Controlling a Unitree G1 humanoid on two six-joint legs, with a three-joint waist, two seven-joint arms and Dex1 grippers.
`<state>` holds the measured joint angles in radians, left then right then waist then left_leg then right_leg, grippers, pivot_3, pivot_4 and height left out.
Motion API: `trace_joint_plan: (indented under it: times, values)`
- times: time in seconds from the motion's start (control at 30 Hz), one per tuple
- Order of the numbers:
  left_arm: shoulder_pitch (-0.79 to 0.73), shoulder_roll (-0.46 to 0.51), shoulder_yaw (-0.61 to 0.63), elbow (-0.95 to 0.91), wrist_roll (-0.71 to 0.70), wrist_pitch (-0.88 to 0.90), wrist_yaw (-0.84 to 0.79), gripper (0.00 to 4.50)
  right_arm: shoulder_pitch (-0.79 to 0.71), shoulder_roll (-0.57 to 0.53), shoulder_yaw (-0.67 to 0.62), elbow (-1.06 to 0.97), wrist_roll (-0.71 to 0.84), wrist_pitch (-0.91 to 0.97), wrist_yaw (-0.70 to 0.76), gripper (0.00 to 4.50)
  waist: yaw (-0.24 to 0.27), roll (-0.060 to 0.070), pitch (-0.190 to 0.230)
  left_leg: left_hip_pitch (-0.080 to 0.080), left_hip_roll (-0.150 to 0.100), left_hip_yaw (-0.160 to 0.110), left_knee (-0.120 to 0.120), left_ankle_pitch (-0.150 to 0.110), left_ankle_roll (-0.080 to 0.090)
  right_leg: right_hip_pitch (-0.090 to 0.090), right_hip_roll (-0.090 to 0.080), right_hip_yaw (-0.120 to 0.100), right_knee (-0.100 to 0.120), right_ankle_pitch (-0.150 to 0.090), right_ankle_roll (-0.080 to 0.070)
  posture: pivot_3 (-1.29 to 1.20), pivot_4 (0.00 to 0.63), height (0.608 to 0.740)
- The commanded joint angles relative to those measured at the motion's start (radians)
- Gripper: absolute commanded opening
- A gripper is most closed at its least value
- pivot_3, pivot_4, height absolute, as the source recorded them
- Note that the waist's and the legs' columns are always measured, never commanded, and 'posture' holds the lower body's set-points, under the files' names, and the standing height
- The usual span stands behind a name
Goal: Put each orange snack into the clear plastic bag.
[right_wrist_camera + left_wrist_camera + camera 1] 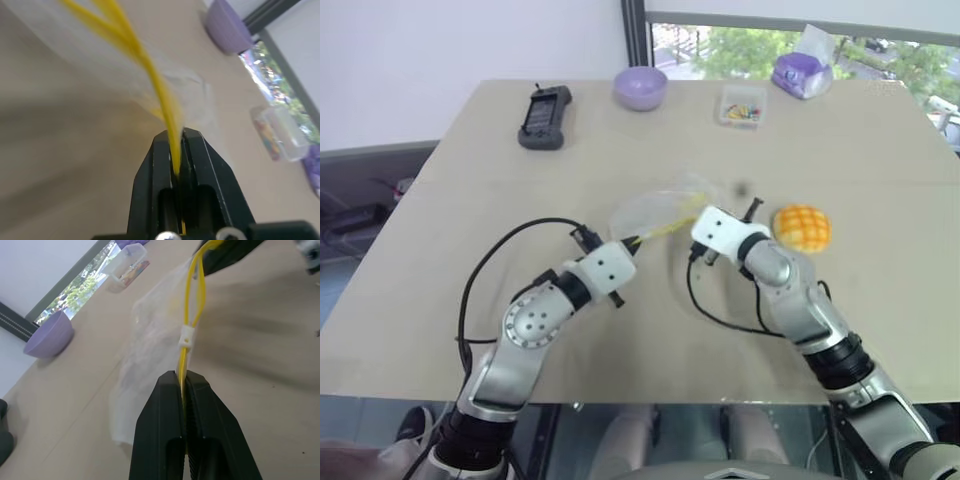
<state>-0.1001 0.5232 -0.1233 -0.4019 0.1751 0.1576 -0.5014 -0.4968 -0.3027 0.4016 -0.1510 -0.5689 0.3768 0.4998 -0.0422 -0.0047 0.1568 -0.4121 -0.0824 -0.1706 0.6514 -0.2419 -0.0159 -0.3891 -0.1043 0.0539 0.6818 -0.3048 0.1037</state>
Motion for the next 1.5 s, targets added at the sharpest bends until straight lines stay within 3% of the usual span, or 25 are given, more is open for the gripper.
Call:
trace_joint_plan:
  times: [0.03,0.13,0.27,0.33,0.43,0.53,0.77,1.1,1.3,1.5]
  values:
    - [-0.011,-0.006,0.012,-0.011,0.002,-0.022,0.014,0.0,0.005,-0.034,-0.035,-0.098,0.063,-0.021,0.072,0.96,0.0,0.0,0.0,0.0,0.0,0.0,0.0,0.0,0.0,0.0,0.0,0.0,0.0,0.0,0.0,0.0,0.15,0.74]
    - [-0.014,-0.009,0.01,-0.006,0.002,-0.025,0.015,0.0,0.023,-0.145,-0.083,-0.136,0.119,-0.089,0.146,2.19,0.003,0.0,0.0,0.0,0.0,0.0,0.0,0.0,0.0,0.0,0.0,0.0,0.0,0.0,0.0,0.0,0.15,0.74]
    - [-0.019,-0.01,0.01,0.005,0.0,-0.032,0.014,0.0,0.068,-0.268,-0.2,-0.206,0.333,-0.118,0.305,2.19,0.006,0.0,0.0,-0.001,-0.001,0.0,0.0,0.0,0.0,0.0,-0.001,-0.001,-0.001,0.0,0.0,0.0,0.15,0.74]
    - [-0.023,-0.011,0.008,0.015,-0.002,-0.039,0.011,0.0,0.063,-0.25,-0.275,-0.24,0.438,-0.016,0.32,2.19,0.0,0.0,0.0,-0.001,0.0,-0.001,0.0,0.0,0.0,0.001,0.0,-0.001,-0.002,0.0,0.0,0.0,0.15,0.74]
    - [-0.03,-0.016,0.001,0.028,-0.002,-0.049,0.01,0.0,0.033,-0.13,-0.344,-0.297,0.566,0.186,0.258,2.19,-0.004,0.0,0.0,0.0,0.001,0.0,-0.001,0.0,0.0,0.0,0.001,0.0,-0.001,0.0,0.0,0.0,0.15,0.74]
    - [-0.04,-0.023,-0.007,0.036,-0.001,-0.053,0.008,0.0,0.014,-0.046,-0.248,-0.307,0.498,0.151,0.163,2.19,-0.002,0.0,0.0,0.001,0.002,0.0,-0.001,0.0,0.0,0.0,0.001,0.0,0.001,0.0,0.0,0.0,0.15,0.74]
    - [-0.048,-0.029,-0.011,0.037,0.0,-0.053,0.002,0.0,0.001,-0.047,-0.08,-0.242,0.396,-0.035,0.128,2.19,0.005,0.0,0.0,-0.001,-0.001,-0.001,0.0,0.0,0.0,0.0,-0.001,-0.001,-0.001,0.0,0.0,0.0,0.15,0.74]
    - [-0.049,-0.026,-0.008,0.035,0.001,-0.053,-0.001,0.0,-0.053,-0.074,0.003,-0.12,0.254,-0.126,0.094,2.19,0.0,0.0,0.0,0.0,0.0,-0.001,0.0,0.0,0.0,0.0,0.0,-0.001,0.0,0.0,0.0,0.0,0.15,0.74]
    - [-0.049,-0.025,-0.008,0.033,0.003,-0.054,0.0,0.0,-0.076,-0.042,0.003,-0.082,0.211,-0.099,0.067,2.19,0.0,0.0,0.0,0.0,0.0,-0.001,0.0,0.0,0.0,0.0,0.0,-0.001,0.0,0.0,0.0,0.0,0.15,0.74]
    - [-0.047,-0.028,-0.014,0.031,0.007,-0.056,0.002,0.0,-0.099,-0.012,-0.016,-0.035,0.118,0.043,0.009,2.19,0.001,0.0,0.0,0.0,0.0,-0.001,0.0,0.0,0.0,0.0,0.0,-0.001,0.0,0.0,0.0,0.0,0.15,0.74]
